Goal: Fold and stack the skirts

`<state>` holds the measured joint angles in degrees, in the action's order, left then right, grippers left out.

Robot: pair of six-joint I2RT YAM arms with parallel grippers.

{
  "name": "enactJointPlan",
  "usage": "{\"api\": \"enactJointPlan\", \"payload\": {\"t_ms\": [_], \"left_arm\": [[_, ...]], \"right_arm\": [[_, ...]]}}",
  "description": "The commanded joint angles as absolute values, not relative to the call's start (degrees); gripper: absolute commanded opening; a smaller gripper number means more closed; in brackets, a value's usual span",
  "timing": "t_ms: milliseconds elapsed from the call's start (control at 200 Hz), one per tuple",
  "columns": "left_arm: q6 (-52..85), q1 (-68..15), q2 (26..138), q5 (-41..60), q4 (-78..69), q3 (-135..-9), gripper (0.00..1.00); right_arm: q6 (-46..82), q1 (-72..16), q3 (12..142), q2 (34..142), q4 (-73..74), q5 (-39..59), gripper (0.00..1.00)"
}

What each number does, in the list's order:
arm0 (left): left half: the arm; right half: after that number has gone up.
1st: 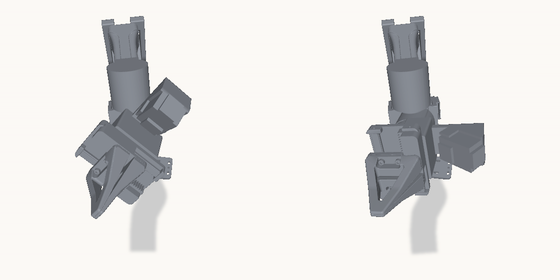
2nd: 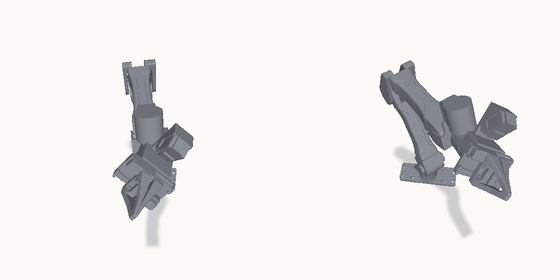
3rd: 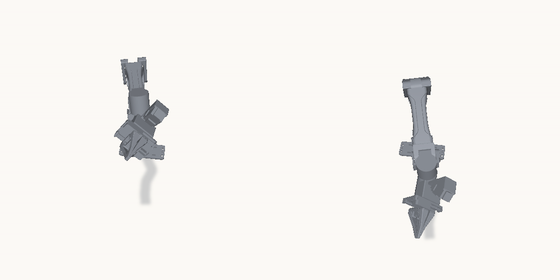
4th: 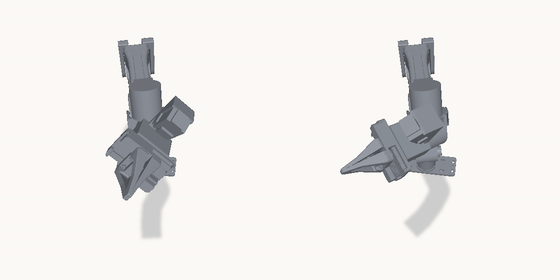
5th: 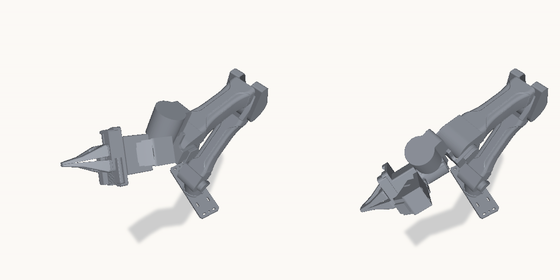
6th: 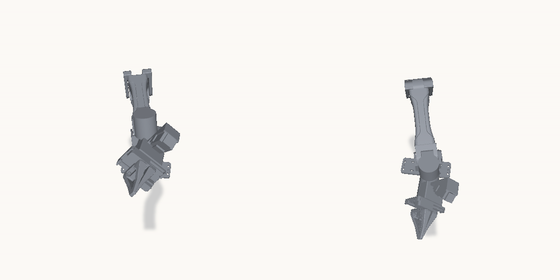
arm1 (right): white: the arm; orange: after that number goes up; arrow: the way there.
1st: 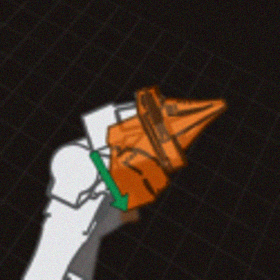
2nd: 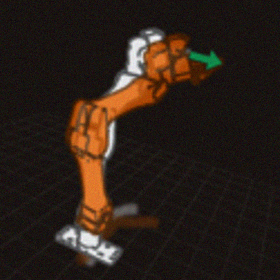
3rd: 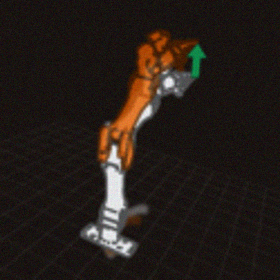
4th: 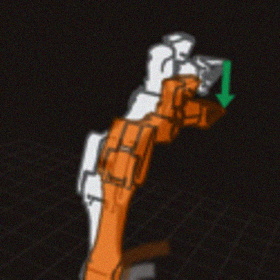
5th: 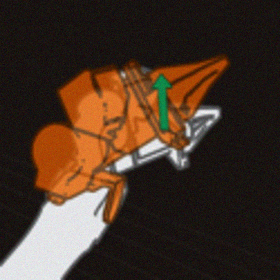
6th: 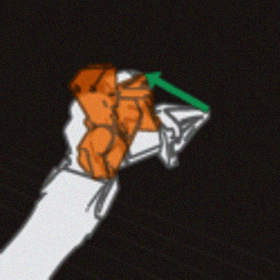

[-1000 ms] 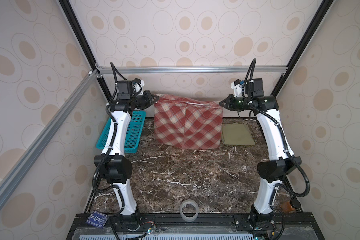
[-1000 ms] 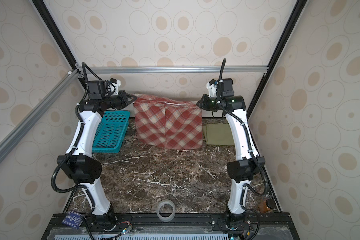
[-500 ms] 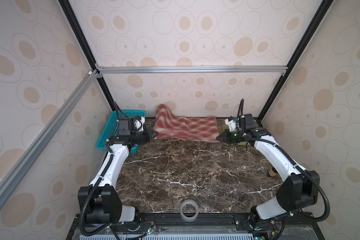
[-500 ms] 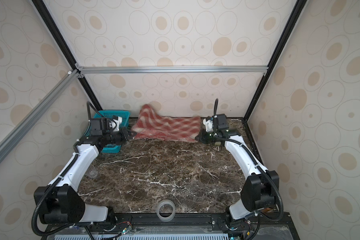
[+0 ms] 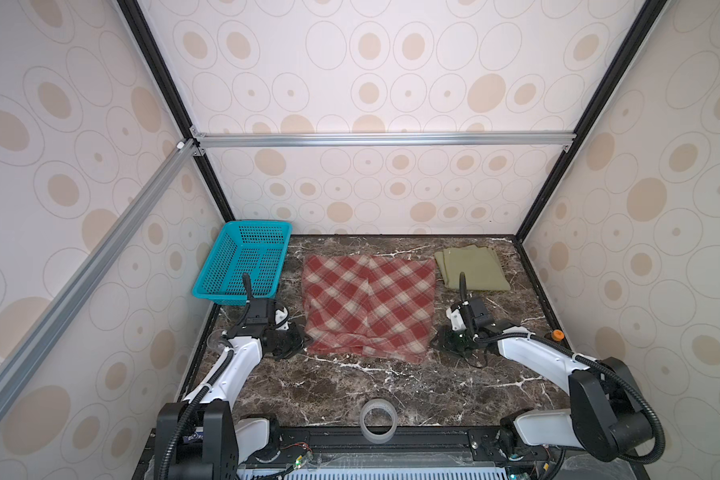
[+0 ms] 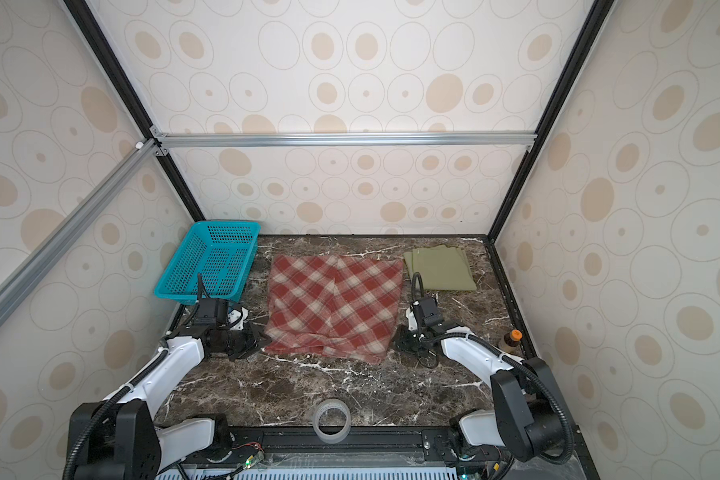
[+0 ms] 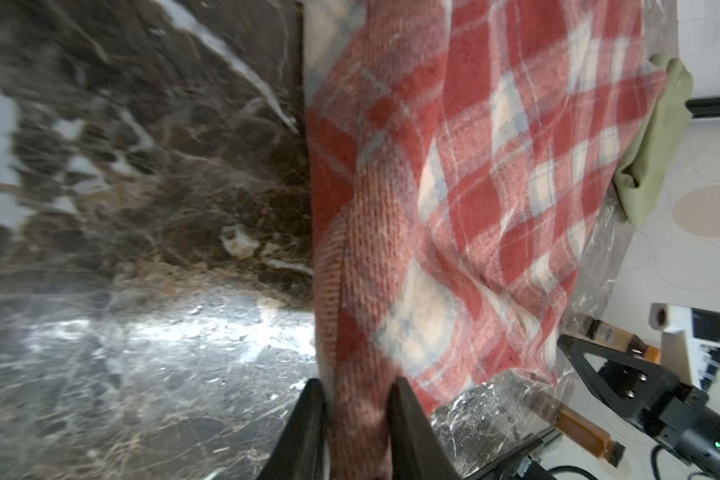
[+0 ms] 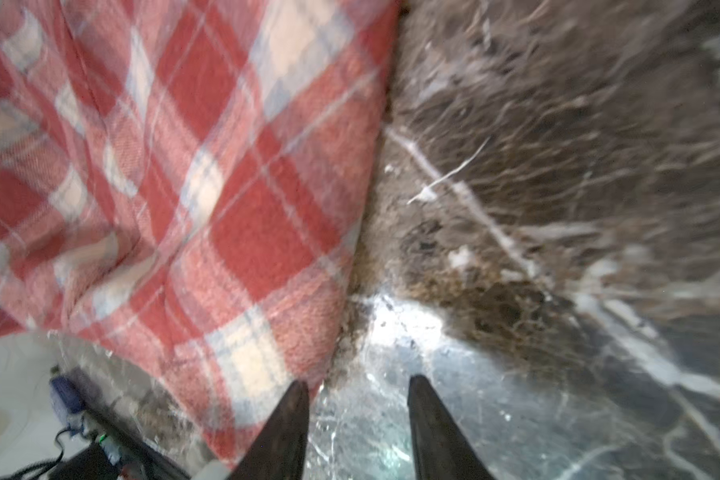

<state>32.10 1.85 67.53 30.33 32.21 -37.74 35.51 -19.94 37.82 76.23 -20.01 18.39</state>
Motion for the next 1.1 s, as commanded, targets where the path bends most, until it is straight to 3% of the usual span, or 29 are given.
{"api": "enactJointPlan", "payload": {"t_ms": [0,250,345,445,625,810,1095], "left_arm": [[28.0,2.14,65.87,24.21,39.48,-42.59,0.33],[26.78,2.12,67.46,25.39,38.92,-48.16,0.36],[27.84,1.44,68.83,28.39,34.72,-48.17,0.35],[28.99,-0.64,71.3,28.89,30.52,-47.55,0.34],[29.66,-3.75,76.61,28.61,26.0,-46.72,0.33],[28.76,-4.3,80.6,27.78,24.44,-46.3,0.33],[26.99,-4.92,86.4,25.68,24.14,-44.48,0.31]], "right_arm": [[35.88,-20.72,38.61,72.68,-23.63,14.5,0.5],[37.25,-24.81,43.19,73.47,-21.32,13.92,0.49],[38.25,-27.53,44.66,76.42,-17.56,14.04,0.38],[40.12,-29.67,45.79,80.92,-13.76,14.92,0.2],[43.32,-33.45,44.44,86.18,-9.78,14.08,0.07],[47.59,-34.41,39.24,85.75,-10.34,12.57,0.0],[45.06,-34.11,39.38,84.22,-25.67,1.72,0.0]]}}
